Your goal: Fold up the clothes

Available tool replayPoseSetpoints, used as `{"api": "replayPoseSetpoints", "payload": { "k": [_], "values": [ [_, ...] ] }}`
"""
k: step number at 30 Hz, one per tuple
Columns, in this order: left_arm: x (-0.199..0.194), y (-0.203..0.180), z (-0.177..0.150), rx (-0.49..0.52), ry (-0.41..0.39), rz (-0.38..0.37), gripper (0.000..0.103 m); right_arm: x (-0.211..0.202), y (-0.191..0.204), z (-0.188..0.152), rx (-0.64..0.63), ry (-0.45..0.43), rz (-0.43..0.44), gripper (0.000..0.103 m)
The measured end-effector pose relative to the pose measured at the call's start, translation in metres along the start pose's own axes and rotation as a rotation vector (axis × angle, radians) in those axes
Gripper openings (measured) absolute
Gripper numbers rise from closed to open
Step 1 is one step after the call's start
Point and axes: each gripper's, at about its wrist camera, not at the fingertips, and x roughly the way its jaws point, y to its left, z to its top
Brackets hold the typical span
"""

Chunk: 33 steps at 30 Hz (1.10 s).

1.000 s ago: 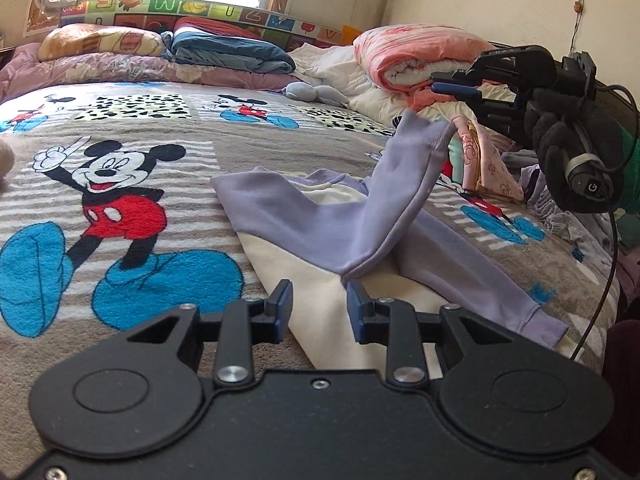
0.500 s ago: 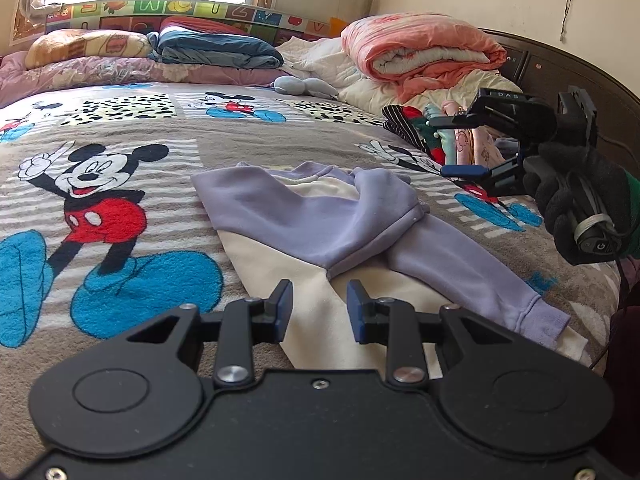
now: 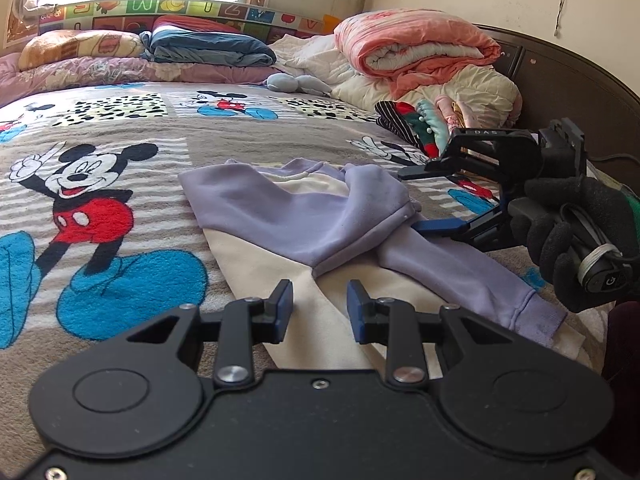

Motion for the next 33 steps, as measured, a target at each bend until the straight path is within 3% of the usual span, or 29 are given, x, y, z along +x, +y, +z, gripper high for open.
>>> {"api": "replayPoseSetpoints", "payload": {
  "k": [5, 11, 17, 22, 26, 33],
  "values": [
    [0.003, 0.001, -0.002, -0.005, 0.01, -0.002, 0.027, 0.006, -0.005, -0.004, 0.054, -0.075, 0.03, 0.061],
    [0.006, 0.0, -0.002, -0.006, 0.017, -0.006, 0.027, 0.011, -0.015, -0.004, 0.105, -0.128, 0.033, 0.045],
    [0.006, 0.0, -0.002, -0.009, 0.019, -0.006, 0.027, 0.015, -0.018, -0.003, 0.124, -0.162, 0.029, 0.048],
    [0.008, 0.0, -0.002, -0.009, 0.025, -0.005, 0.027, 0.017, -0.016, -0.002, 0.087, -0.169, -0.008, 0.026],
    [0.006, 0.0, -0.002, -0.008, 0.021, -0.007, 0.027, 0.004, -0.013, -0.004, 0.044, -0.193, 0.059, 0.019],
    [-0.003, -0.002, -0.001, 0.004, -0.006, -0.05, 0.027, -0.04, 0.0, -0.016, -0.019, -0.255, 0.22, 0.017]
  ]
}}
